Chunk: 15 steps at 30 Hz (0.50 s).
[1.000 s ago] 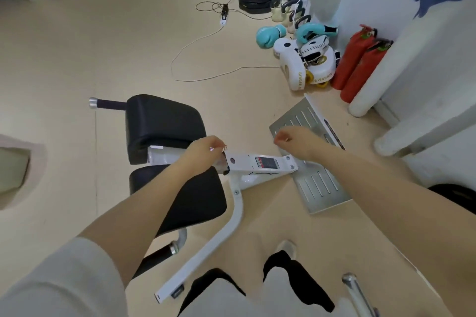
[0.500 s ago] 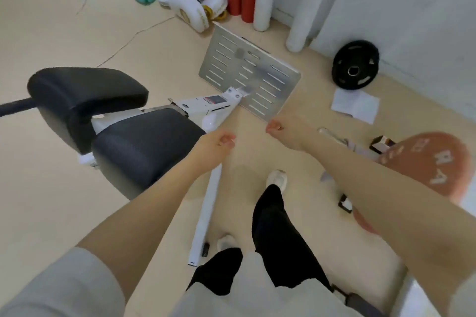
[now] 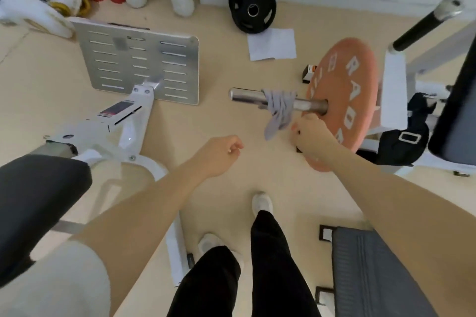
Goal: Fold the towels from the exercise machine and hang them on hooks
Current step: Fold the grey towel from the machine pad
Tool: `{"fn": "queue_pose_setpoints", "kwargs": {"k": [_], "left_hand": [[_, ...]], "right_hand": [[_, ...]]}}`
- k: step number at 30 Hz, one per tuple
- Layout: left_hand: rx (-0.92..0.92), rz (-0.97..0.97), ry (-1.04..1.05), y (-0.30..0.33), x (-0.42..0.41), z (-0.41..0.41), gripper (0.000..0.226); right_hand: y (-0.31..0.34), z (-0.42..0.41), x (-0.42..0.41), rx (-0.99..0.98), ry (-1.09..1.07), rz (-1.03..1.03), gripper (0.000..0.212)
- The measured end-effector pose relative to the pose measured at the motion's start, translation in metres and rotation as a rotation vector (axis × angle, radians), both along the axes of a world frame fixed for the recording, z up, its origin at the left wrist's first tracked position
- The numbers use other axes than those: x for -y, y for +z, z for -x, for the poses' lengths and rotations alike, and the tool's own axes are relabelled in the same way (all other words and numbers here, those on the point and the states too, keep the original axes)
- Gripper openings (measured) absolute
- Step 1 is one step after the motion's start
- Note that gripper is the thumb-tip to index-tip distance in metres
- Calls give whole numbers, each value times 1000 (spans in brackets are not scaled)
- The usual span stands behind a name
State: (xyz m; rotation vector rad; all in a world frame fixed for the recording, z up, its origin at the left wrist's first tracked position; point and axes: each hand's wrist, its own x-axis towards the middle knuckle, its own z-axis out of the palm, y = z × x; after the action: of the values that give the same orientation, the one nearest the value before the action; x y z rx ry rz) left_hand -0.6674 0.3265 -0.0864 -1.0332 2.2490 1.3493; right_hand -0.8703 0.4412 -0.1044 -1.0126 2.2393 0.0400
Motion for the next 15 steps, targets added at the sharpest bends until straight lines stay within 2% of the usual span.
{"fn": "queue_pose_setpoints", "kwargs": {"k": [2, 7, 12, 15], "left_hand": [[25, 10, 7, -24, 10, 27, 25], [79, 19, 56, -93, 36, 72, 24], [117, 9, 150, -143, 50, 87, 24], [123, 4, 170, -159, 52, 88, 25]], "right_hand": [[-30, 26, 15, -39, 28, -30, 29], [-100, 79, 66, -131, 95, -109, 41], [-168, 108, 98, 17, 51, -35, 60], [-193, 107, 103, -72, 56, 28, 43]]}}
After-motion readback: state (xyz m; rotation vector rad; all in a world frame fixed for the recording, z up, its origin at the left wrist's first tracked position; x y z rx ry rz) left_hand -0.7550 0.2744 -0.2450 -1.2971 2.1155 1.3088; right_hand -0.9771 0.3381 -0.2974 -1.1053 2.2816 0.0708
